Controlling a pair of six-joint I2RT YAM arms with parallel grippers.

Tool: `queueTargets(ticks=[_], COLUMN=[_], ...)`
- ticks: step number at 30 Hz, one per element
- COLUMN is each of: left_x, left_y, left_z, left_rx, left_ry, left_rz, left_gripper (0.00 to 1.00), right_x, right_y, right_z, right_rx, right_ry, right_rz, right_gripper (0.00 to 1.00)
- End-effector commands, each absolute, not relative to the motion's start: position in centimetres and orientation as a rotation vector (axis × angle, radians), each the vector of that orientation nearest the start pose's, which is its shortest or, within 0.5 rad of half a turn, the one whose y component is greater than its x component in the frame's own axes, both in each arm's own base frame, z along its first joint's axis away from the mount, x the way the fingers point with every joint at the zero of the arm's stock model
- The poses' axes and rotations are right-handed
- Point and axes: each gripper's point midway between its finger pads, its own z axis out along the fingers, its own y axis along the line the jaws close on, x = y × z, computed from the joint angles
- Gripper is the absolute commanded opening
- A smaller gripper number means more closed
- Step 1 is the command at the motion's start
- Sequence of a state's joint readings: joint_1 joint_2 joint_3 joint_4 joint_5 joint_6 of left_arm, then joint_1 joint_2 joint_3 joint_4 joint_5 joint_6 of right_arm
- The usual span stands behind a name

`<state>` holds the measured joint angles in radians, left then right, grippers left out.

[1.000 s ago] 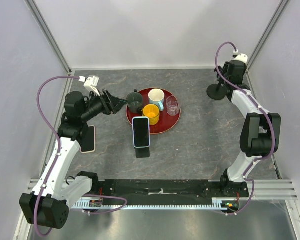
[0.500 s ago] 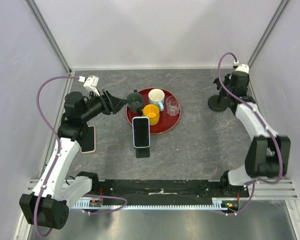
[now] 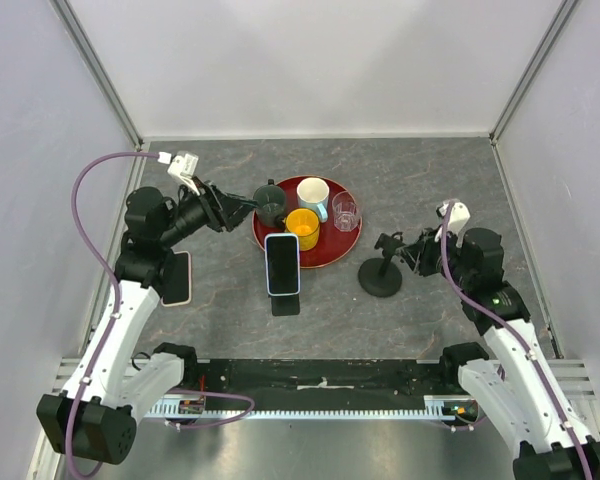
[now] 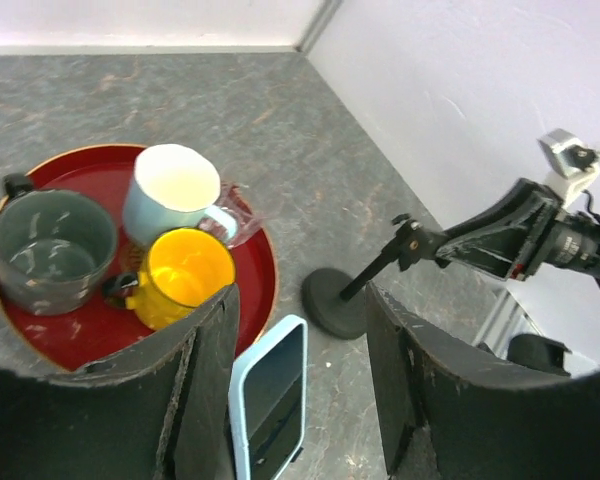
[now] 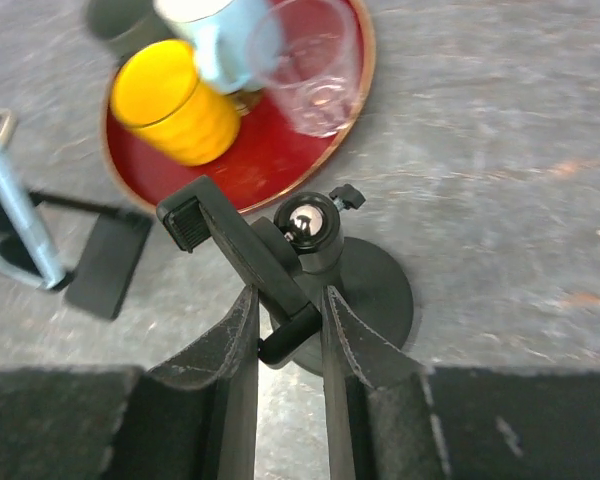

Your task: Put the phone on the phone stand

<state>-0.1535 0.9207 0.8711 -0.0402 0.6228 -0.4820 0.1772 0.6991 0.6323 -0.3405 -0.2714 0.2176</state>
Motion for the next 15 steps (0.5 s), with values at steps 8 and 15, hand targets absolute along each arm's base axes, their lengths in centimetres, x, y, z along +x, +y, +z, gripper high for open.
queueTargets(ticks=[8,15], left_x=[20.0,15.1], left_y=[-23.1,-26.2], left_z=[34.8,33.4], left_rx=[0.616,0.671], left_ry=[1.588,1.653], left_rz=[-1.204,-1.332], left_gripper=[0.60,0.57], right_x=[21.6,21.8], right_y=[18.3,19.3], right_z=[22.2,21.0], right_rx=[-0.595,-0.628], right_ry=[1.768,1.806], right_rz=[0.935,0.939], right_gripper=[0.00,0.00])
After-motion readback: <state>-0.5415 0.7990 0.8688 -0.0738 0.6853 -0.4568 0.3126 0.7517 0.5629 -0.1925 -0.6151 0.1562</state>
